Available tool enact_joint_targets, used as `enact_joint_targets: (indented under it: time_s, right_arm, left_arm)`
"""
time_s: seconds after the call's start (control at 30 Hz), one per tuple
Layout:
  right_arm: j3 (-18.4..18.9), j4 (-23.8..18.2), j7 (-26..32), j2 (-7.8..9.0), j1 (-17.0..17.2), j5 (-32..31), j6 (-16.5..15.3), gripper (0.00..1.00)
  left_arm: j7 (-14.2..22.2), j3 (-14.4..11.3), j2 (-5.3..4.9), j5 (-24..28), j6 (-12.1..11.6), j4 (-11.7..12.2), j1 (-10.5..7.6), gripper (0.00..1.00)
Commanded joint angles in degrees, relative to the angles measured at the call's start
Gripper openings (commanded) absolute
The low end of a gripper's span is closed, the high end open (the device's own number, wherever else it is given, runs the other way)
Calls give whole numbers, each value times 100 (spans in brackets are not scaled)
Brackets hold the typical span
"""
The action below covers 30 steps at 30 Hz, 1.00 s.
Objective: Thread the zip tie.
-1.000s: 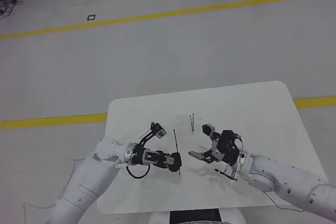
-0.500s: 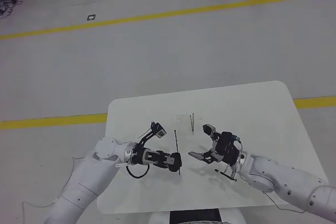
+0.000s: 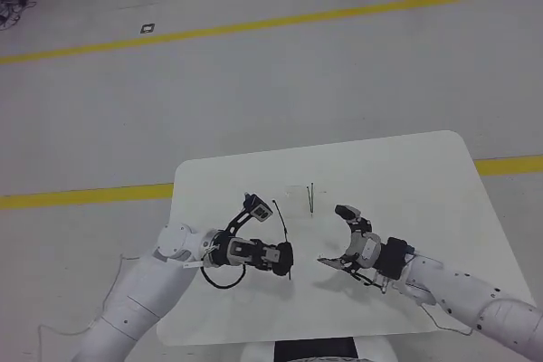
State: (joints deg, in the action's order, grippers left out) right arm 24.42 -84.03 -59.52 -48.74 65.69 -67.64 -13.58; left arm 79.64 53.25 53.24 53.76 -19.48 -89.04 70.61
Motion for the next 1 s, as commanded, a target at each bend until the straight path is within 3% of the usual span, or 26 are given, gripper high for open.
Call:
enact_joint_targets:
  time_s: [0.0,0.23,0.33,0.67,0.8,0.97]
  right_arm:
    - [-2,53,-16,-86,-40,-5,-38,100]
    - [0,122,96,-422,-211,-124,-43,100]
    - [21,186,68,-553,-243,-297,206,100]
    - [80,104,106,-578,-182,-303,250,100]
    - [198,130,-117,-604,-113,-515,165,100]
    - [309,183,-174,-670,-58,-728,124,100]
  left_arm:
    - [0,-41,-1,8,0,11,-19,0]
    - [0,-235,35,61,0,54,-96,0]
    - [0,-284,56,106,0,78,-130,0]
    - [0,-284,56,106,0,78,-130,0]
    - [-162,-307,73,122,78,-26,-91,0]
    - [-91,-280,91,324,79,4,-60,0]
